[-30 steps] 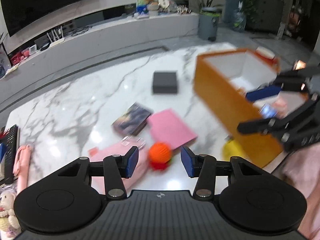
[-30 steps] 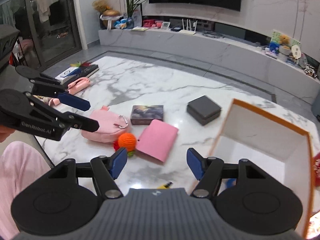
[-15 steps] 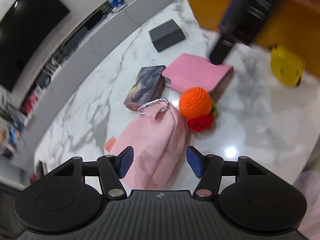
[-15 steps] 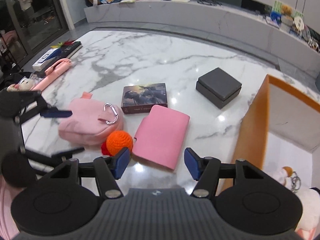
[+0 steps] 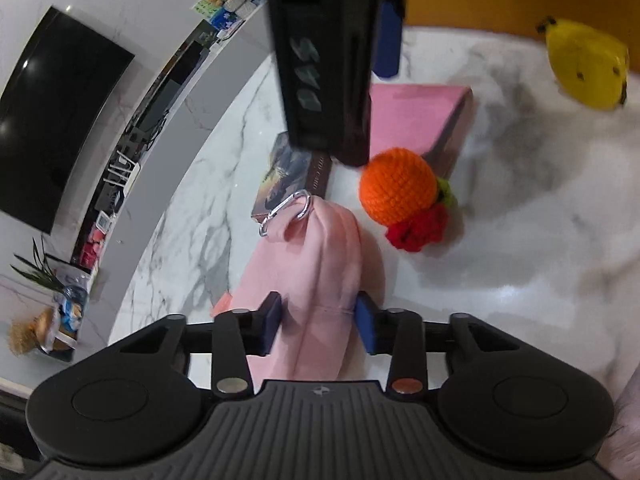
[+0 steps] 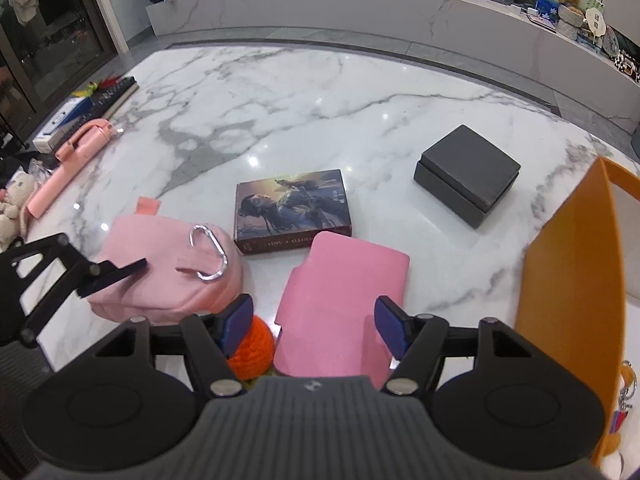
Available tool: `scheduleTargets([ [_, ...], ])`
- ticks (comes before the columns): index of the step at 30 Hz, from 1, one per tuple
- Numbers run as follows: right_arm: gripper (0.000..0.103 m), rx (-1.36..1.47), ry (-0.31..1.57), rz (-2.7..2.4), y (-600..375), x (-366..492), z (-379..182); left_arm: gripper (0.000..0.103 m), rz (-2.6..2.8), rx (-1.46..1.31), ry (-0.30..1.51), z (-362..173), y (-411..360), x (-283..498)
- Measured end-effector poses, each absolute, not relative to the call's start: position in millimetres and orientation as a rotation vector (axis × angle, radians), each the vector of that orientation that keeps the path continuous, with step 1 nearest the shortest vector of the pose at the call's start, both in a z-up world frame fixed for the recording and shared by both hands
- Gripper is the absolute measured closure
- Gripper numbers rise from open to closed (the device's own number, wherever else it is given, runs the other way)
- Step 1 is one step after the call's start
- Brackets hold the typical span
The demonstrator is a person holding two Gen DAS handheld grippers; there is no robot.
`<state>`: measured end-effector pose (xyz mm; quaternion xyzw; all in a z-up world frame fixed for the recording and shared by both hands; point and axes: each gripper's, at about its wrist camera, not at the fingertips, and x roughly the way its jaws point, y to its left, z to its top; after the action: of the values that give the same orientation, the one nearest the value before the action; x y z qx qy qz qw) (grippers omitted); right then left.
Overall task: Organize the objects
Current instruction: 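Move both tools back to the pink bag and pink notebook, then grasp the pink bag with the left gripper while the right gripper grasps the pink notebook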
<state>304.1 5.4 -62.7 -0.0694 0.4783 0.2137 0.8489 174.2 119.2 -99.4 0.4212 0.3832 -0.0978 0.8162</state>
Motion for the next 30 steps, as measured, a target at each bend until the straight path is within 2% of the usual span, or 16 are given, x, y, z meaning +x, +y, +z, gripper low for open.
scheduleTargets([
  [3, 0.026, -0.158, 1.019, 0.435, 12.0, 309.5, -66.9, 0.067, -0.224, 0.742, 0.849, -82.6, 132.7, 181.6],
  [12, 0.025, -0.274, 1.076, 0.366, 35.1, 322.8, -83.2, 0.068, -0.19, 0.188, 1.01, -31.2, 188.5, 217.2],
  [18, 0.023, -0.372, 1.068, 0.315, 44.2, 324.5, -92.8, 0.069, -0.204, 0.068, 1.028, -24.0, 191.3, 222.7],
  [24, 0.03, -0.287, 1.099, 0.335, 27.7, 331.1, -85.0, 0.069, -0.199, -0.078, 1.03, -24.8, 202.9, 228.3],
  [29, 0.056, -0.191, 1.113, 0.375, 14.9, 328.7, -65.3, 0.069, -0.186, -0.221, 1.023, -24.3, 208.1, 229.0],
  [30, 0.059, -0.189, 1.113, 0.379, 14.3, 327.6, -62.3, 0.069, -0.182, -0.236, 1.02, -23.5, 208.1, 229.3],
])
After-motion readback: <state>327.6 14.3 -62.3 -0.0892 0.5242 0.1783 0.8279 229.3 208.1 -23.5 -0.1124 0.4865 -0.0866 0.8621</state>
